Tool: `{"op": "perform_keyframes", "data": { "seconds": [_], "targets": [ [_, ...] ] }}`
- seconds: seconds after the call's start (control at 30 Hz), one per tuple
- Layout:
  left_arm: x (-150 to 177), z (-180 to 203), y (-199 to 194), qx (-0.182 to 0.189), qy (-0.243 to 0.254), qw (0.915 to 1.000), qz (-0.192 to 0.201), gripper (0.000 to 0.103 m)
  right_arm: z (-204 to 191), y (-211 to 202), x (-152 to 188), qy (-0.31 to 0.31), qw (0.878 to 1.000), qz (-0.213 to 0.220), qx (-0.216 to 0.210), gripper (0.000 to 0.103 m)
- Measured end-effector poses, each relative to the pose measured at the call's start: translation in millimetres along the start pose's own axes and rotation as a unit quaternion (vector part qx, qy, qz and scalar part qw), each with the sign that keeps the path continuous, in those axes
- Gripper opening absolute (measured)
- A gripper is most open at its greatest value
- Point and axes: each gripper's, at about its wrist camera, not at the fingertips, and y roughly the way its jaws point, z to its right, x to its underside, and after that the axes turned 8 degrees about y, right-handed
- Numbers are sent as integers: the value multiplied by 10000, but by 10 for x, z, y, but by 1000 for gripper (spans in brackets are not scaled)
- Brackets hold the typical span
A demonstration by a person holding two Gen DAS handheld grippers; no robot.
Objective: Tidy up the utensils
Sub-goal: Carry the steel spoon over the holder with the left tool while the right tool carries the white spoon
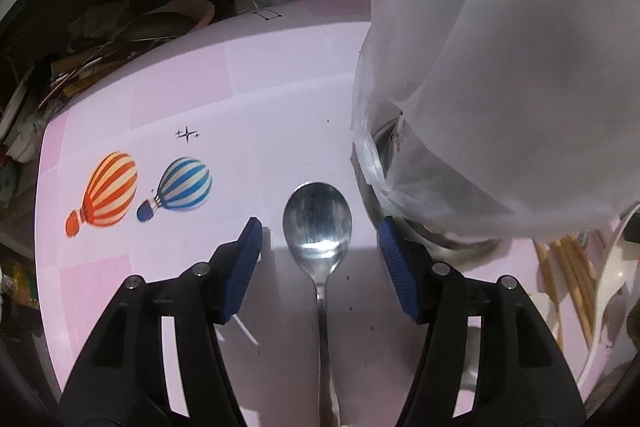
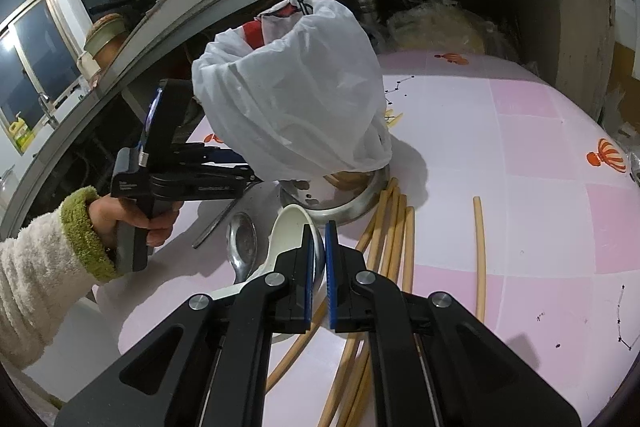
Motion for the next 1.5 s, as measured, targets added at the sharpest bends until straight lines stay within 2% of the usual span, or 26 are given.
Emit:
{"op": "perform_keyframes", "data": {
  "seconds": [0.1,0.4,0.57,0.73,0.97,1.23,1.5],
  "targets": [
    [-24,13,81,-172,140,9997,-76,56,16,26,0,21,10000,-22,-6,6],
    [-45,-5,84,-158,88,9997,164,50,48,69,-7,88,9999,-66,-17,6],
    [-7,-33,63,-209,44,9995,247,35,57,65,-17,119,9999,-71,-31,6],
    [19,-34,44,-224,44,9995,216,35,39,50,-17,106,9999,-55,-23,6],
    [194,-71,-104,-341,-195,9989,239,35,-33,-8,-30,7,10000,0,-15,6],
    [348,-149,-649,-500,-511,9940,822,35,-217,-153,-62,-289,9993,192,166,6],
    [513,-112,-1397,-719,-664,9831,1548,35,-449,-376,-118,-655,9963,445,345,6]
  ]
}}
